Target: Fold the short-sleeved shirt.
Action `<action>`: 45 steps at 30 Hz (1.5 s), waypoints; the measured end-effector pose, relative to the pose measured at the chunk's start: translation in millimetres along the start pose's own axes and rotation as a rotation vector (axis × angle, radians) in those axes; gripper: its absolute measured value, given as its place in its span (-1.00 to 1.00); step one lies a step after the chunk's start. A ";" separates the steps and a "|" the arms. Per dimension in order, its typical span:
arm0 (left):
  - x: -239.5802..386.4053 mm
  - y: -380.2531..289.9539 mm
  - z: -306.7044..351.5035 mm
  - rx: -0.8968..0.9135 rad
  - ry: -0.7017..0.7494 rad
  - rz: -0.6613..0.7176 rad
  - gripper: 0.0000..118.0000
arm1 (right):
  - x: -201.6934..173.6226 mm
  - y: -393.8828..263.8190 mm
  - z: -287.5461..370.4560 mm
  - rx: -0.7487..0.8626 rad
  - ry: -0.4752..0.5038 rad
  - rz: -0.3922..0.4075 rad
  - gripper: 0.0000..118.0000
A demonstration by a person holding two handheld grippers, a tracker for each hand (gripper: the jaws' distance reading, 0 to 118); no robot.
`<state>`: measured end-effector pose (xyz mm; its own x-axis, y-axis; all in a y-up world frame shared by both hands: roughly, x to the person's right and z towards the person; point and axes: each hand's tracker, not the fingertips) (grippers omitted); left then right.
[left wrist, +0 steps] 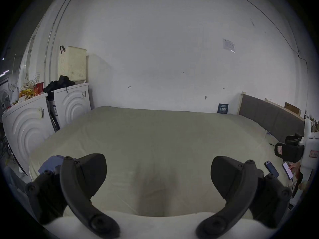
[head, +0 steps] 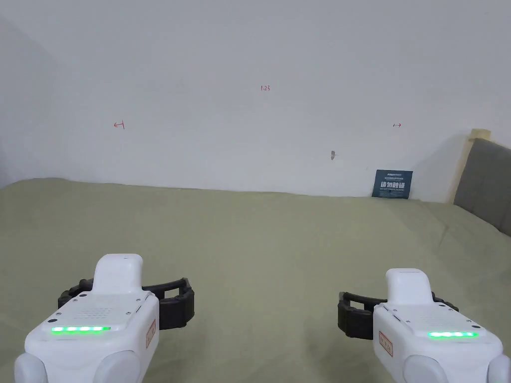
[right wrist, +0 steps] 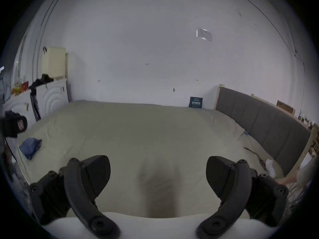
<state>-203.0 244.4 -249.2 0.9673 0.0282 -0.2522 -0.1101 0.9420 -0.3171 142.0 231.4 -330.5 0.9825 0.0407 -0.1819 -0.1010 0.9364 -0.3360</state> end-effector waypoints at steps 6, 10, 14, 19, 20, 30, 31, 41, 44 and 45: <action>-0.1 -4.1 -0.1 -0.011 -0.008 0.007 1.00 | 1.5 -3.7 3.7 0.036 0.016 -0.019 0.89; -0.6 -4.4 -1.0 -0.013 -0.003 0.018 1.00 | 0.9 -1.0 -1.9 0.016 0.046 -0.041 0.90; 0.7 -5.2 -2.8 -0.025 -0.005 0.017 1.00 | 4.0 -2.5 -6.6 -0.022 0.068 -0.082 0.90; 1.1 -5.8 -3.5 -0.032 -0.018 0.015 1.00 | 2.5 0.5 0.1 0.004 0.071 -0.028 0.96; 1.2 -5.4 -3.5 -0.031 -0.018 0.016 1.00 | 3.3 1.8 1.6 0.009 0.079 -0.032 0.99; 2.0 -0.5 -2.5 -0.020 -0.025 0.010 1.00 | 2.8 6.3 8.1 0.045 0.067 -0.032 1.00; 1.6 -0.3 -2.0 -0.018 -0.027 0.011 1.00 | 3.3 6.5 8.3 0.048 0.066 -0.034 1.00; -2.0 2.7 1.9 -0.010 -0.022 0.023 1.00 | 5.9 7.2 9.6 0.041 0.059 -0.049 1.00; -1.4 3.6 1.8 -0.014 -0.027 0.009 1.00 | 4.9 7.3 8.4 0.032 0.030 -0.047 1.00; -1.0 4.3 2.0 -0.019 -0.026 0.009 1.00 | 3.6 7.0 7.6 0.028 0.018 -0.034 1.00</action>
<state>-204.0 249.0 -248.5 0.9718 0.0457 -0.2312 -0.1230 0.9351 -0.3325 146.0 240.8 -326.5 0.9822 0.0026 -0.1878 -0.0630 0.9465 -0.3165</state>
